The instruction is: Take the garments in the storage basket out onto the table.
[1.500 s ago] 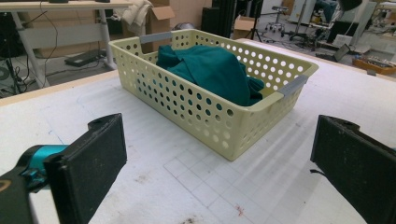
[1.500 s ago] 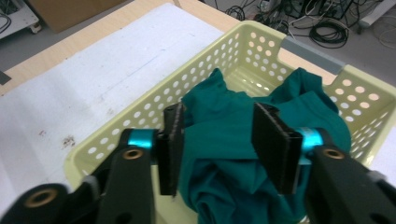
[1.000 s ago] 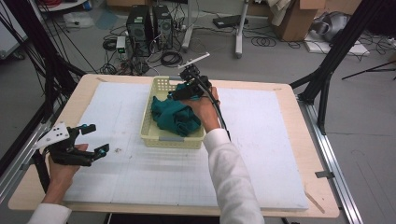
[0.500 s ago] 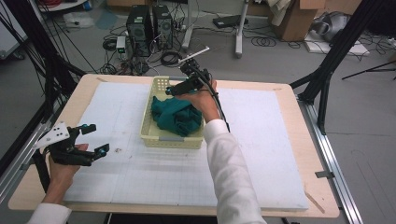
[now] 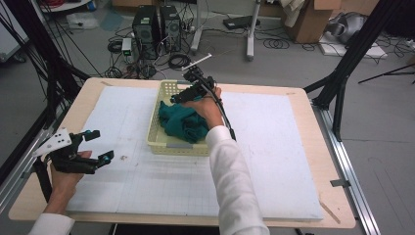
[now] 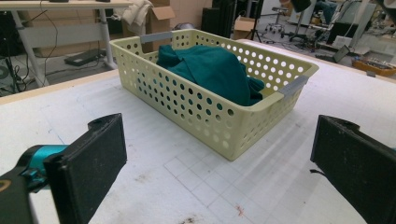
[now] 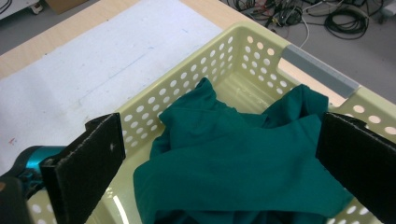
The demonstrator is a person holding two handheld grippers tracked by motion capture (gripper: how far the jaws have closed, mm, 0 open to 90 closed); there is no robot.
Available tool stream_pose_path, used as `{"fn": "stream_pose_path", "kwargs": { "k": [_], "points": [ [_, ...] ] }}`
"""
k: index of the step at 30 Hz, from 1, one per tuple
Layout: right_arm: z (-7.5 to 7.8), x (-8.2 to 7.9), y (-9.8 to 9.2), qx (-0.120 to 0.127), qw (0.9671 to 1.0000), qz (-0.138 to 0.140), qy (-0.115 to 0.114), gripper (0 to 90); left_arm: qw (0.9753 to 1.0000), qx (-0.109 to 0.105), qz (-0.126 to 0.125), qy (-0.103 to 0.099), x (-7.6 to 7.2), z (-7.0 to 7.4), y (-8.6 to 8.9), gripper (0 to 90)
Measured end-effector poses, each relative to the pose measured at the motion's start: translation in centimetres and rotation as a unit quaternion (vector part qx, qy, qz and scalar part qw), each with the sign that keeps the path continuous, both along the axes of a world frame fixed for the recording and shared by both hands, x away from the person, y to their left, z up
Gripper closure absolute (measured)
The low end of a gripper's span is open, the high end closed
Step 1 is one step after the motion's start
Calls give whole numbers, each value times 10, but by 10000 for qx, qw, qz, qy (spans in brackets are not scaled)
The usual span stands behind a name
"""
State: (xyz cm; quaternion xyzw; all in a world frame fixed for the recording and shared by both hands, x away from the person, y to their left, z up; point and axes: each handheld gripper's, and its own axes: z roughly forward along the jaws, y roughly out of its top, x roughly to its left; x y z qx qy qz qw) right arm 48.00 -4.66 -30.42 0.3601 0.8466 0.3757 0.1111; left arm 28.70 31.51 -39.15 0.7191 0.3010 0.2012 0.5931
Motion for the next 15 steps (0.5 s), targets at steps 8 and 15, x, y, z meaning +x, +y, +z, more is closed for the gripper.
{"fn": "stream_pose_path", "kwargs": {
  "k": [8,15],
  "points": [
    [-12,4,3,-106,9999,-91,77,5,10000,-34,7,-10,0,0,1,39],
    [-26,5,6,-160,9996,-187,156,5,10000,-49,10,-19,-1,0,0,40]
  ]
}}
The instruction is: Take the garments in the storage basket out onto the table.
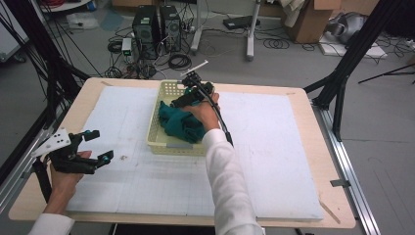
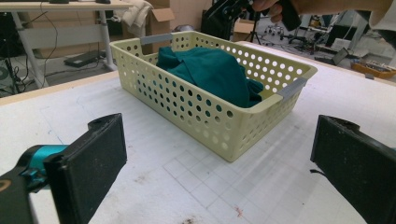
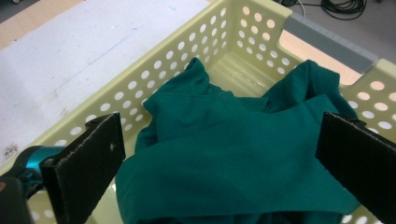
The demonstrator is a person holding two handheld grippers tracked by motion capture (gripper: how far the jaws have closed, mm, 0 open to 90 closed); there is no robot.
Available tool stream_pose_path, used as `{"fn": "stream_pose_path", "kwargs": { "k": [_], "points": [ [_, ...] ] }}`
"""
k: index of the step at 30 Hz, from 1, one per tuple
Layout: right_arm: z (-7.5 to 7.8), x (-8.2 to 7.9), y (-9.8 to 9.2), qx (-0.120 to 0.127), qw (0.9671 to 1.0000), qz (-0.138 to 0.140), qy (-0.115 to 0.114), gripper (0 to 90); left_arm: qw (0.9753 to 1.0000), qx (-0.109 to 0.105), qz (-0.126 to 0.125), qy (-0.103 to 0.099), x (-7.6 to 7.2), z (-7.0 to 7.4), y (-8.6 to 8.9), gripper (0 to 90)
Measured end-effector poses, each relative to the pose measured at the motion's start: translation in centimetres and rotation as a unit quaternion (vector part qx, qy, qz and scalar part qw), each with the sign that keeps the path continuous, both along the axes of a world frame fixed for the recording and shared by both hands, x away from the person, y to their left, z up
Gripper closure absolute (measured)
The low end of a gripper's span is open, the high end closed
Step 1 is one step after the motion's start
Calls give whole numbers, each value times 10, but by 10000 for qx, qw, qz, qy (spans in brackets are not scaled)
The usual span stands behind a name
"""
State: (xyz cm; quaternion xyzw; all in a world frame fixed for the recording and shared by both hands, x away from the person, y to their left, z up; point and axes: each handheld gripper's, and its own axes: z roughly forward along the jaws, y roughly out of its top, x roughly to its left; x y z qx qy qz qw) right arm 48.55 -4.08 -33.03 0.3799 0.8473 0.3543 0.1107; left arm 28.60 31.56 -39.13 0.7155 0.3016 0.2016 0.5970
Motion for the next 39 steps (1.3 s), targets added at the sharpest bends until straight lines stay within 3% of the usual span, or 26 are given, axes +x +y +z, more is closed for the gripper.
{"fn": "stream_pose_path", "kwargs": {
  "k": [7,19,26,39],
  "points": [
    [-17,3,4,-117,9998,-71,127,5,10000,9,-15,3,0,0,-1,39],
    [-32,8,12,-348,9989,-266,183,5,10000,-35,5,-15,-1,0,1,39],
    [-42,11,16,-603,9969,-432,257,5,10000,-39,31,-7,-1,0,1,39],
    [-69,20,25,-754,9932,-713,536,5,10000,-50,7,2,-1,0,0,39]
  ]
}}
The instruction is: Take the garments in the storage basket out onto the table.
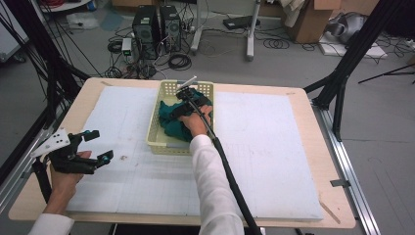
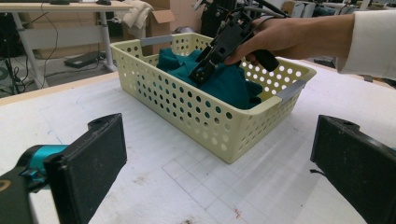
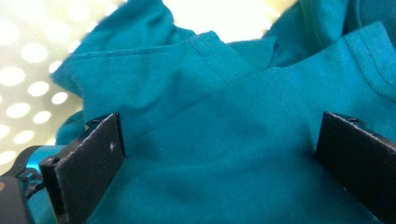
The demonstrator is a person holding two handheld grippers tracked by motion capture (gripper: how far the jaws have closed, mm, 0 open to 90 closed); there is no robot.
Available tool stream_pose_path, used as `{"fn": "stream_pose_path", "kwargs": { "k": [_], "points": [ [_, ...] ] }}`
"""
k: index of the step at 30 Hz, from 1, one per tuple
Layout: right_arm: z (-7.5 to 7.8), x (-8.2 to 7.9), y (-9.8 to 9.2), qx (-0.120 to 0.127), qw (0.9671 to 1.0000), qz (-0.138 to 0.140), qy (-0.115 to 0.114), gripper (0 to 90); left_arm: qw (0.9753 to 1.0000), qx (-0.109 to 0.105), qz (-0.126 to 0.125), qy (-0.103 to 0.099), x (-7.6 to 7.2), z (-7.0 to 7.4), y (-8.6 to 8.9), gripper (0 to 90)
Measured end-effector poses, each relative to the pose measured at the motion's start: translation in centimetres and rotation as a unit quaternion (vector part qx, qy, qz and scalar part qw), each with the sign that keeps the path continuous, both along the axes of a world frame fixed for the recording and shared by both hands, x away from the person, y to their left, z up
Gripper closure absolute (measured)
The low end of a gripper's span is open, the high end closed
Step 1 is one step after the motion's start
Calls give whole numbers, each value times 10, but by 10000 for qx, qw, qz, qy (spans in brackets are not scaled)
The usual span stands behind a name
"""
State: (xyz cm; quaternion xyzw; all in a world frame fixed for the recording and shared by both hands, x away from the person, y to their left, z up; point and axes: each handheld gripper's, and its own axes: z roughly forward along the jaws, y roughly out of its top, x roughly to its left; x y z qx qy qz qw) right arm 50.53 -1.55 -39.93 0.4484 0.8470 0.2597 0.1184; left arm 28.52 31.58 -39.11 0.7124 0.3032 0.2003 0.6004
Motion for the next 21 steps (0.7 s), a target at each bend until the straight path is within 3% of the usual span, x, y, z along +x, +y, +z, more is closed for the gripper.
{"fn": "stream_pose_path", "kwargs": {
  "k": [16,21],
  "points": [
    [-15,0,6,-362,9989,-237,204,28,10000,-11,-3,-17,-2,0,0,39],
    [-17,0,7,-327,9985,-315,309,67,10000,-12,-11,-20,-2,1,0,39]
  ]
}}
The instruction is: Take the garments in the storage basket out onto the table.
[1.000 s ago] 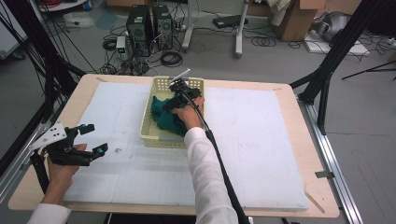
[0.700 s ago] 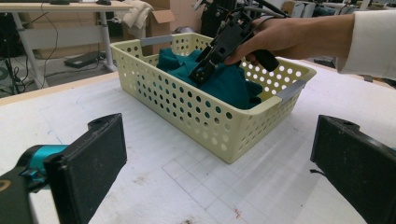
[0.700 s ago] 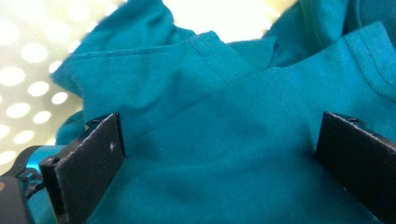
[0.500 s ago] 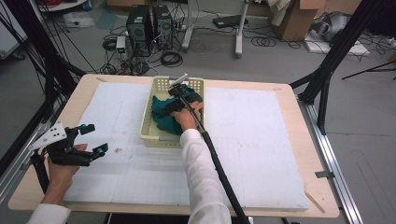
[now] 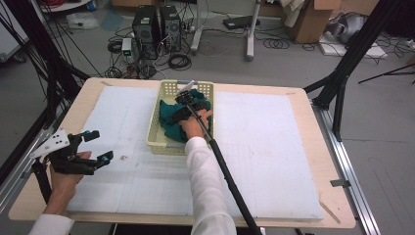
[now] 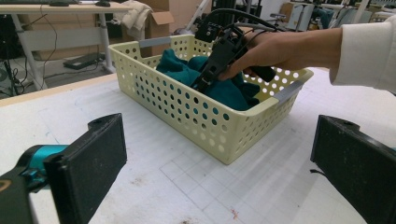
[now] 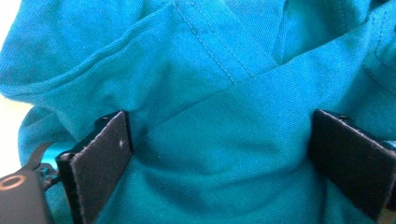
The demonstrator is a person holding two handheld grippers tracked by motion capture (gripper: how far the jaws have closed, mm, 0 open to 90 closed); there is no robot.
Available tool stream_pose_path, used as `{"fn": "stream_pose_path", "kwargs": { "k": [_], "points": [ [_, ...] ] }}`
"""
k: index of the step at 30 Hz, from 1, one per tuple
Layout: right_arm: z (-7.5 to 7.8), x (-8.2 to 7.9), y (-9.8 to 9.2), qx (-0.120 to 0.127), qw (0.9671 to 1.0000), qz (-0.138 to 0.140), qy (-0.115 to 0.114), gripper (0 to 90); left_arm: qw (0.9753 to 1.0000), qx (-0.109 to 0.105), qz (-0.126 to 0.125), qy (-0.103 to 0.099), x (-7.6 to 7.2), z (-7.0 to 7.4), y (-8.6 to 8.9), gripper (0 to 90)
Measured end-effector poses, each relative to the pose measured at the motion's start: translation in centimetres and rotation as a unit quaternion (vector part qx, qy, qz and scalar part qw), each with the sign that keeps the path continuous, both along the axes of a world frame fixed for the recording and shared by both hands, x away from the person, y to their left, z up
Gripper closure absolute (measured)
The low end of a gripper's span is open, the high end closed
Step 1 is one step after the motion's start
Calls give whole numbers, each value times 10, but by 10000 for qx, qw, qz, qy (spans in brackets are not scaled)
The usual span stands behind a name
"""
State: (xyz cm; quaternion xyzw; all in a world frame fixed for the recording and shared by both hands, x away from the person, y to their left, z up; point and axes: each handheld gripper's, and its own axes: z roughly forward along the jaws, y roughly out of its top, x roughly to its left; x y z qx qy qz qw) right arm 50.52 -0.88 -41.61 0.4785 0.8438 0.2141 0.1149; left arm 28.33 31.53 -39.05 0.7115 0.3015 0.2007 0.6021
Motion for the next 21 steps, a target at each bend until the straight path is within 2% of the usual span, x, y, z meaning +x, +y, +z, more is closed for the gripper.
{"fn": "stream_pose_path", "kwargs": {
  "k": [12,19,21],
  "points": [
    [0,0,-2,107,9998,-69,149,170,10000,-39,10,-3,0,0,1,39],
    [2,-1,-1,142,9996,-155,212,274,10000,-46,14,-13,0,0,1,39],
    [3,-2,-1,154,9995,-165,223,327,10000,-49,27,-10,0,0,2,39]
  ]
}}
